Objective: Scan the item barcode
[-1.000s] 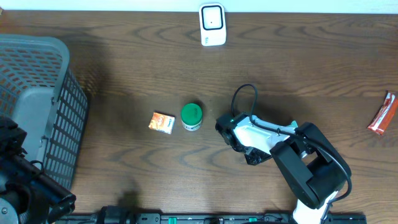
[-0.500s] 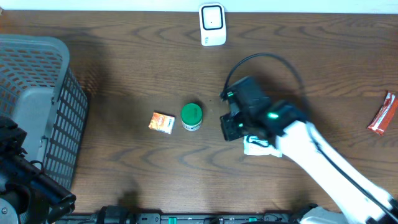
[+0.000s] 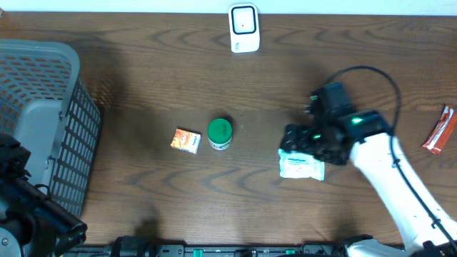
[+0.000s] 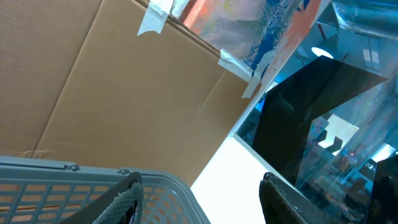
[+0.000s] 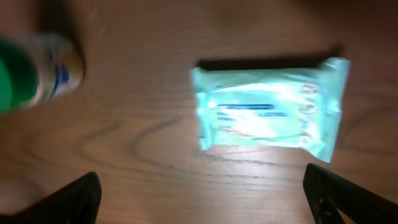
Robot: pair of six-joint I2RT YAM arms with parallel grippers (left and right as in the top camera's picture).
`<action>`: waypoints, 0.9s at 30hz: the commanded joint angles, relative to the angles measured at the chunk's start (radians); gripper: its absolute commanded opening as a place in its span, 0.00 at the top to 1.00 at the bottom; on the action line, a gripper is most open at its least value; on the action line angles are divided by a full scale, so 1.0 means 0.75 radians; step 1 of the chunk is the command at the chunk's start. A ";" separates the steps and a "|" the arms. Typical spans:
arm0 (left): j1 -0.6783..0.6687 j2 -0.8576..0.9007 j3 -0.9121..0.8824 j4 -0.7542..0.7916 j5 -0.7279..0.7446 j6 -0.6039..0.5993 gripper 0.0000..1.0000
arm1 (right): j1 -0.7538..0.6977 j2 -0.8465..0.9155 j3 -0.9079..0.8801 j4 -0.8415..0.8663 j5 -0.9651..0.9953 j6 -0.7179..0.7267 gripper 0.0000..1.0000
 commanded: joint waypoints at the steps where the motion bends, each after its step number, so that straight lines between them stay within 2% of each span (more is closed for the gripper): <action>1: -0.003 -0.003 -0.003 0.005 -0.005 -0.006 0.39 | -0.264 -0.002 -0.116 0.018 -0.259 0.014 0.01; 2: -0.003 -0.003 -0.003 0.005 -0.005 -0.006 0.39 | -0.378 -0.002 -0.189 0.054 -0.344 -0.030 0.01; 5: -0.003 -0.003 -0.003 0.004 -0.004 -0.006 0.39 | -0.518 -0.002 -0.333 0.128 -0.367 -0.041 0.01; 10: -0.003 -0.003 -0.003 0.005 -0.005 -0.006 0.39 | -0.563 -0.002 -0.527 0.267 -0.442 -0.001 0.01; 20: -0.003 -0.003 -0.003 0.005 -0.005 -0.006 0.39 | -0.563 -0.002 -0.881 0.766 -0.302 0.477 0.01; 23: -0.003 -0.003 -0.003 0.005 -0.004 -0.006 0.39 | -0.545 -0.002 -1.070 1.108 -0.234 0.639 0.01; 24: -0.003 -0.003 -0.003 0.004 -0.005 -0.006 0.39 | -0.537 -0.002 -1.125 1.211 -0.227 0.679 0.05; 25: -0.003 -0.003 -0.003 0.005 -0.005 -0.006 0.39 | -0.528 -0.002 -1.175 1.312 -0.229 0.701 0.21; 27: -0.003 -0.003 -0.003 0.005 -0.005 -0.006 0.39 | -0.510 -0.002 -1.240 1.459 -0.225 0.725 0.89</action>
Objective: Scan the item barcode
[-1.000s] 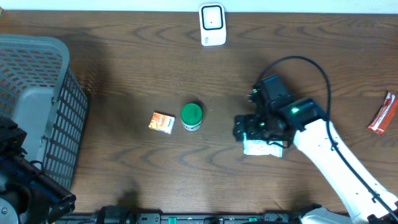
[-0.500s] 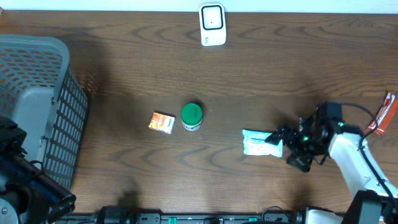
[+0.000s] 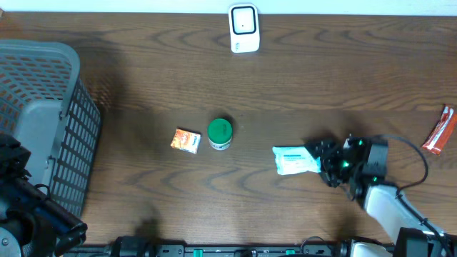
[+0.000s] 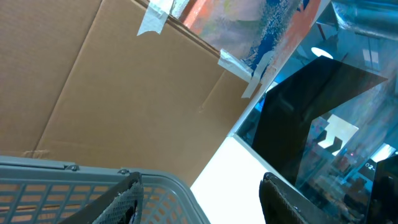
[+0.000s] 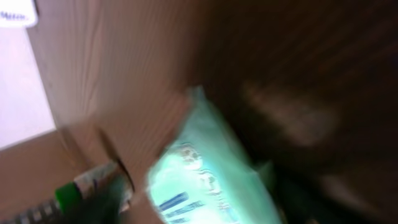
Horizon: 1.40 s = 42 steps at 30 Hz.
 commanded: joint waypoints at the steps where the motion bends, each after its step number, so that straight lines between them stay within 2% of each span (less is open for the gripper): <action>1: -0.003 -0.003 -0.003 0.005 -0.004 -0.006 0.39 | 0.038 0.090 -0.242 0.125 0.258 0.148 0.99; 5: -0.003 -0.003 -0.003 0.005 -0.004 -0.006 0.39 | 0.040 0.090 -0.239 0.261 0.212 0.061 0.99; 10: -0.003 -0.003 -0.003 0.005 -0.004 -0.006 0.39 | 0.040 0.082 -0.203 0.405 0.026 0.027 0.99; 16: -0.003 -0.003 -0.003 0.005 -0.004 -0.006 0.39 | 0.040 -0.058 -0.097 0.416 -0.077 -0.070 0.99; 20: -0.003 -0.003 -0.003 0.005 -0.004 -0.006 0.39 | 0.040 -0.179 0.040 0.297 -0.027 -0.240 0.99; 24: -0.003 -0.003 -0.003 0.005 -0.004 -0.006 0.39 | 0.045 -0.220 0.245 0.031 0.090 -0.456 0.99; 26: -0.003 -0.003 -0.003 0.005 -0.004 -0.006 0.39 | 0.073 -0.219 0.344 -0.107 0.216 -0.575 0.98; 27: -0.003 -0.003 -0.003 0.005 -0.004 -0.006 0.39 | 0.117 -0.219 0.428 -0.234 0.412 -0.673 0.98; 29: -0.003 -0.003 -0.003 0.004 -0.004 -0.006 0.39 | 0.195 -0.219 0.507 -0.347 0.701 -0.760 0.98; 36: -0.003 -0.003 -0.003 0.005 -0.004 -0.006 0.39 | 0.546 -0.214 0.574 -0.409 1.556 -0.986 0.99; 38: -0.003 -0.003 -0.003 0.005 -0.004 -0.006 0.39 | 0.635 -0.201 0.574 -0.434 1.712 -1.028 0.98; 42: -0.003 -0.003 -0.003 0.005 -0.004 -0.006 0.39 | 0.775 -0.134 0.574 -0.494 1.854 -1.066 0.99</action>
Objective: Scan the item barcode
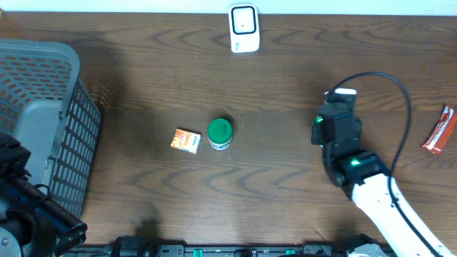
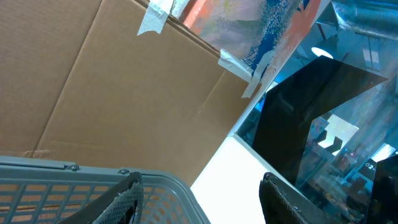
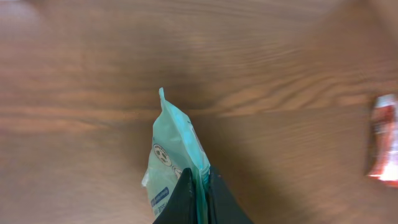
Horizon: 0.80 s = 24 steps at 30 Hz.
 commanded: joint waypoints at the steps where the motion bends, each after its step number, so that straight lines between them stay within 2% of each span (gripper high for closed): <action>1: -0.003 -0.003 -0.003 0.005 -0.004 -0.006 0.39 | 0.127 0.086 0.027 -0.042 0.345 -0.083 0.99; 10: -0.003 -0.003 -0.003 0.005 -0.004 -0.006 0.39 | 0.517 0.499 0.027 -0.089 0.354 0.013 0.99; 13: -0.003 -0.003 -0.003 0.004 -0.004 -0.006 0.39 | 0.679 0.602 0.027 -0.090 0.224 0.111 0.99; 14: -0.003 -0.003 -0.003 0.005 -0.005 -0.006 0.39 | 0.724 0.616 0.027 -0.087 0.174 0.137 0.94; 15: -0.003 -0.003 -0.003 0.004 -0.004 -0.006 0.39 | 0.766 0.621 0.027 -0.079 0.134 0.141 0.84; 16: -0.003 -0.003 -0.003 0.005 -0.004 -0.006 0.39 | 0.803 0.620 0.031 -0.072 0.117 0.141 0.68; 17: -0.003 -0.003 -0.003 0.005 -0.005 -0.006 0.39 | 0.840 0.614 0.041 -0.072 0.114 0.148 0.42; 19: -0.003 -0.003 -0.003 0.005 -0.005 -0.006 0.39 | 0.902 0.597 0.079 -0.107 0.112 0.193 0.01; 24: -0.003 -0.003 -0.003 0.005 -0.005 -0.006 0.39 | 0.955 0.502 0.261 -0.360 0.072 0.477 0.01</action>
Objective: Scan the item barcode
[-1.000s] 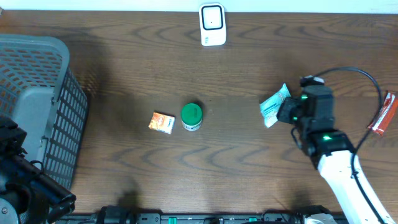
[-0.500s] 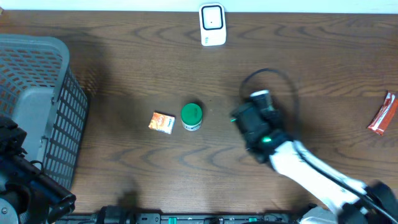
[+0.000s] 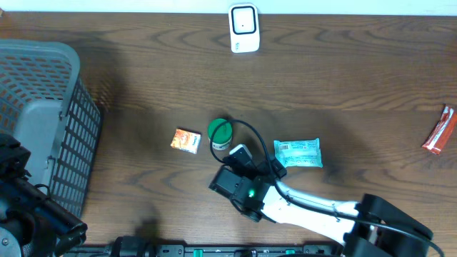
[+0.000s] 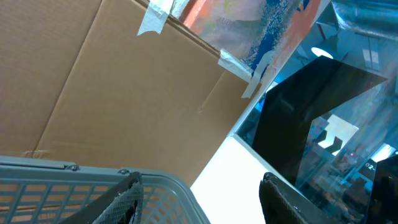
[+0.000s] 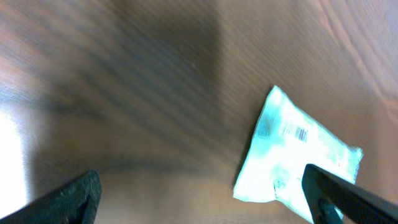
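Note:
A pale-green wipes pack point(image 3: 298, 153) lies flat on the wooden table, right of the green-lidded jar point(image 3: 220, 133). In the right wrist view the pack point(image 5: 298, 155) shows a small barcode on its upper face. My right gripper point(image 5: 200, 179) is open and holds nothing, with the pack just inside its right finger point(image 5: 348, 199). The white scanner point(image 3: 243, 28) stands at the far edge. My left gripper point(image 4: 200, 186) is open over the grey basket rim point(image 4: 81, 169), pointing at a cardboard wall.
A small orange box point(image 3: 186, 140) sits left of the jar. A red snack bar point(image 3: 438, 130) lies at the right edge. The grey mesh basket point(image 3: 43, 114) fills the left side. My right arm point(image 3: 307, 203) stretches along the near edge.
The right gripper, then shut on the pack's edge at the right, is now open. The pack lies flat beside the jar, and the arm has moved to the left.
The right gripper first hung open above the pack lying on the table. Then it was low beside the pack. Then it held the pack by one edge above the table. Now the pack rests released with a barcode facing up. The left arm stayed still.

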Robot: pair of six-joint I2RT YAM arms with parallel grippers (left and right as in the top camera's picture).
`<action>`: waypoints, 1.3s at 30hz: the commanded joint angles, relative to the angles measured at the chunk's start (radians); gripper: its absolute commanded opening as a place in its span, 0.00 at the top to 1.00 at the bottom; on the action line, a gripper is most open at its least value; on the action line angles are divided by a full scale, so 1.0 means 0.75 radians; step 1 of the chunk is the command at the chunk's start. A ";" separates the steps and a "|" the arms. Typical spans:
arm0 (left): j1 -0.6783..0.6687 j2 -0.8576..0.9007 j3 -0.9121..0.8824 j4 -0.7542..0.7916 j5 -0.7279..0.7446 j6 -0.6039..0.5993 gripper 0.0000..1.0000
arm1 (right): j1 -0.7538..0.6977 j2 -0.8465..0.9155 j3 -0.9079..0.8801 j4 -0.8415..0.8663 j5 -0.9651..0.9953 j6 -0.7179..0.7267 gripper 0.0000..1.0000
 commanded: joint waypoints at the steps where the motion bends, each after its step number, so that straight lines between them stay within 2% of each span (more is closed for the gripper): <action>1: -0.003 -0.003 -0.003 0.005 -0.004 -0.006 0.39 | 0.006 -0.122 0.150 -0.105 -0.038 0.263 0.01; 2: -0.003 -0.003 -0.003 0.005 -0.004 -0.006 0.39 | -0.007 -0.155 0.181 -0.136 -0.051 0.274 0.02; 3: -0.003 -0.003 -0.003 0.005 -0.004 -0.006 0.39 | -0.026 -0.189 0.203 -0.160 -0.061 0.275 0.11; 5: -0.003 -0.003 -0.003 0.005 -0.004 -0.006 0.39 | -0.071 -0.243 0.222 -0.190 -0.068 0.274 0.48; 9: -0.003 -0.003 -0.003 0.005 -0.004 -0.006 0.39 | -0.227 -0.296 0.220 -0.282 -0.109 0.281 0.90; 10: -0.003 -0.003 -0.003 0.005 -0.004 -0.006 0.39 | -0.286 -0.296 0.220 -0.315 -0.158 0.313 0.93; 11: -0.003 -0.003 -0.003 0.005 -0.004 -0.006 0.39 | -0.338 -0.296 0.220 -0.339 -0.225 0.335 0.88; 12: -0.003 -0.003 -0.003 0.005 -0.004 -0.006 0.39 | -0.405 -0.296 0.220 -0.358 -0.343 0.339 0.41; 13: -0.003 -0.003 -0.003 0.005 -0.004 -0.006 0.39 | -0.461 -0.296 0.220 -0.367 -0.455 0.335 0.11; 14: -0.003 -0.003 -0.003 0.005 -0.004 -0.006 0.39 | -0.537 -0.296 0.220 -0.372 -0.604 0.319 0.01; 16: -0.003 -0.003 -0.003 0.005 -0.004 -0.006 0.39 | -0.654 -0.296 0.220 -0.352 -0.882 0.246 0.01; 19: -0.003 -0.003 -0.003 0.005 -0.004 -0.006 0.39 | -0.804 -0.296 0.220 -0.293 -1.339 -0.026 0.01; 20: -0.003 -0.003 -0.003 0.005 -0.004 -0.006 0.39 | -0.841 -0.296 0.220 -0.289 -1.388 -0.081 0.01; 22: -0.003 -0.003 -0.003 0.005 -0.004 -0.006 0.39 | -0.905 -0.296 0.220 -0.301 -1.349 -0.069 0.01; 23: -0.003 -0.003 -0.003 0.005 -0.004 -0.006 0.39 | -0.942 -0.296 0.220 -0.320 -1.276 0.034 0.01; 25: -0.003 -0.003 -0.003 0.005 -0.004 -0.006 0.39 | -1.024 -0.296 0.218 -0.430 -1.098 0.392 0.01; 27: -0.003 -0.003 -0.003 0.005 -0.004 -0.006 0.39 | -1.095 -0.299 0.201 -0.488 -1.055 0.566 0.01; 31: -0.003 -0.003 -0.003 0.005 -0.004 -0.006 0.39 | -1.151 -0.336 0.080 -0.341 -1.165 0.721 0.01; 35: -0.003 -0.003 -0.003 0.005 -0.004 -0.006 0.39 | -1.151 -0.384 -0.115 -0.163 -1.163 0.909 0.01; 39: -0.003 -0.003 -0.003 0.005 -0.004 -0.006 0.39 | -1.151 -0.416 -0.321 0.046 -1.162 1.019 0.01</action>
